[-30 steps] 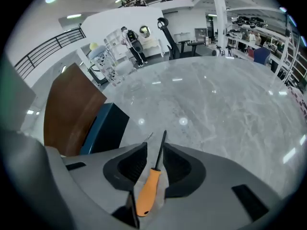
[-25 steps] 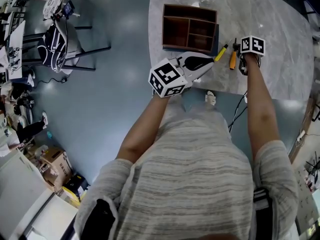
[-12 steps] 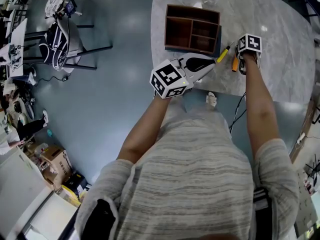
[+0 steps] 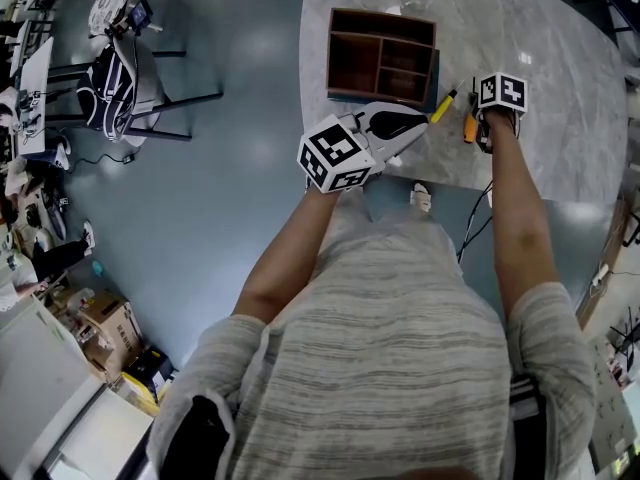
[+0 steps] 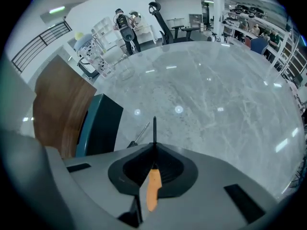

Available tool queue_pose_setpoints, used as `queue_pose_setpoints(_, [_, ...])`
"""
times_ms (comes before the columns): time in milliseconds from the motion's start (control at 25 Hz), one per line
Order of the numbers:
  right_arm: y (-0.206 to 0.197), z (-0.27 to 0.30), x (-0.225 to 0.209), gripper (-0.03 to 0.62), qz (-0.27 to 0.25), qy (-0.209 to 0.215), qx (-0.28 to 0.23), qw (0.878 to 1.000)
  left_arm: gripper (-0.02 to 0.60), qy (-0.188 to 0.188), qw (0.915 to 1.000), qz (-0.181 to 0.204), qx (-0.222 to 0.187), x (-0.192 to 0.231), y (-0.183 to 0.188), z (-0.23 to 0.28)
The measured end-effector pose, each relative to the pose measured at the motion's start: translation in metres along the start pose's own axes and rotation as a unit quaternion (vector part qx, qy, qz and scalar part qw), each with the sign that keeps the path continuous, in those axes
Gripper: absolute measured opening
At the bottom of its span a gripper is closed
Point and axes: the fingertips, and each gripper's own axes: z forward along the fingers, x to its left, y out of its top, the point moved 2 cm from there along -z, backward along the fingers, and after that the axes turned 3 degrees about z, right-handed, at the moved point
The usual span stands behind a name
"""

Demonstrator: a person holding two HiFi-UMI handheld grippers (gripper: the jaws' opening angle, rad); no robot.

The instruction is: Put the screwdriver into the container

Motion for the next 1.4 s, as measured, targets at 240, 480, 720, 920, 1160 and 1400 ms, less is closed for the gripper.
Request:
queue_pose_setpoints(240, [-0.003,-0.019,0.005,0.019,-0.005,0.039,-0.049,0.998,0.018,-0.006,1.0000,0.007,0.000,-0.004,0.002,0.004])
queue_pose_setpoints(480, [-0.009,-0.044,0.011,0.017,-0.016,0.064,-0.095,0.993,0.018,-0.014,0.9998,0.015,0.004,-0.012,0.005,0.009])
queue_pose_setpoints(720, [-0.010,-0.070,0.022,0.017,-0.034,0.078,-0.129,0.988,0.018,-0.013,0.9997,0.019,0.003,-0.016,0.006,0.010])
queue_pose_setpoints(920, [-0.002,-0.101,0.040,0.017,-0.061,0.090,-0.163,0.981,0.018,-0.011,0.9996,0.026,0.000,-0.020,0.010,0.006])
queue_pose_setpoints(1160, [0.024,-0.152,0.074,0.017,-0.105,0.117,-0.213,0.964,0.018,-0.001,0.9995,0.032,-0.004,-0.019,0.015,0.001])
queue_pose_setpoints(1400, [0.050,-0.210,0.117,0.017,-0.154,0.156,-0.265,0.939,0.018,0.009,0.9992,0.036,-0.010,-0.023,0.023,-0.001])
